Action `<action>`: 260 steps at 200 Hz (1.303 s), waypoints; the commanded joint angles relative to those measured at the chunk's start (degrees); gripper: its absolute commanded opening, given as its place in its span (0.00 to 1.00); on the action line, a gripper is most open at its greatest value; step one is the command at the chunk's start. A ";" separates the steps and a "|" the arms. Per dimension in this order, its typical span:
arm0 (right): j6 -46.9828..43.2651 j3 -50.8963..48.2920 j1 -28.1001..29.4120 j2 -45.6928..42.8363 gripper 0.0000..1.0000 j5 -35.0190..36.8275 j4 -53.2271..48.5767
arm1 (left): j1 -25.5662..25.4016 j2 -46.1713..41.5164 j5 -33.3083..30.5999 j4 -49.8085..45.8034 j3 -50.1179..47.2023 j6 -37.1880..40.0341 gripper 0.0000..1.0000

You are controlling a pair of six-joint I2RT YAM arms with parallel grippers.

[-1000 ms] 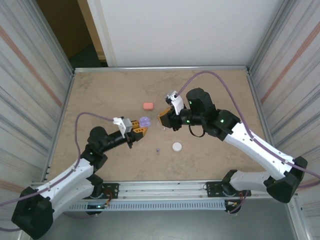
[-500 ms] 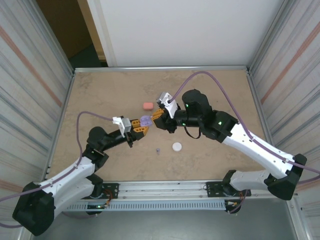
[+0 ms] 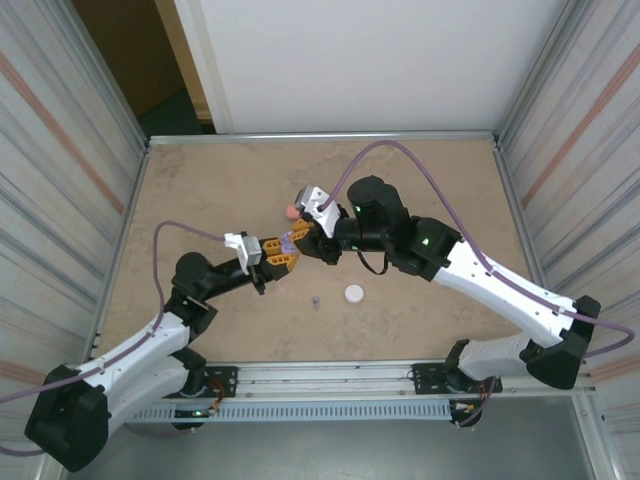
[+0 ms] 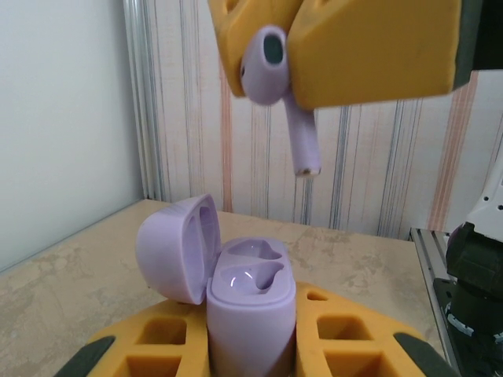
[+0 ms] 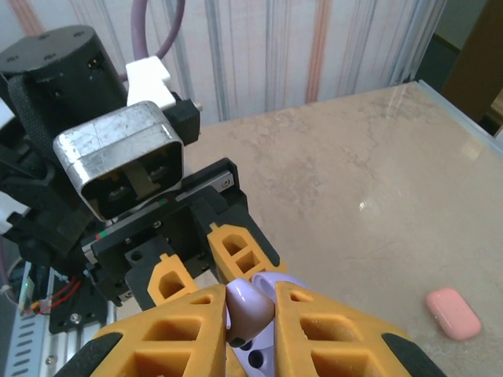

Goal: Insert wireless bluetooth earbuds into charging case

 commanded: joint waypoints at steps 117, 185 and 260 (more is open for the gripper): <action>-2.36 2.41 0.57 2.36 0.19 1.23 -2.15 | -0.34 -0.37 1.22 -0.62 2.37 -0.26 0.00; -2.81 2.55 0.53 2.88 0.19 1.57 -2.59 | -0.36 -0.42 1.15 -1.02 2.55 -0.24 0.00; -3.19 2.49 0.59 3.66 0.19 2.24 -3.28 | -0.37 -0.41 1.05 -1.24 2.62 -0.30 0.00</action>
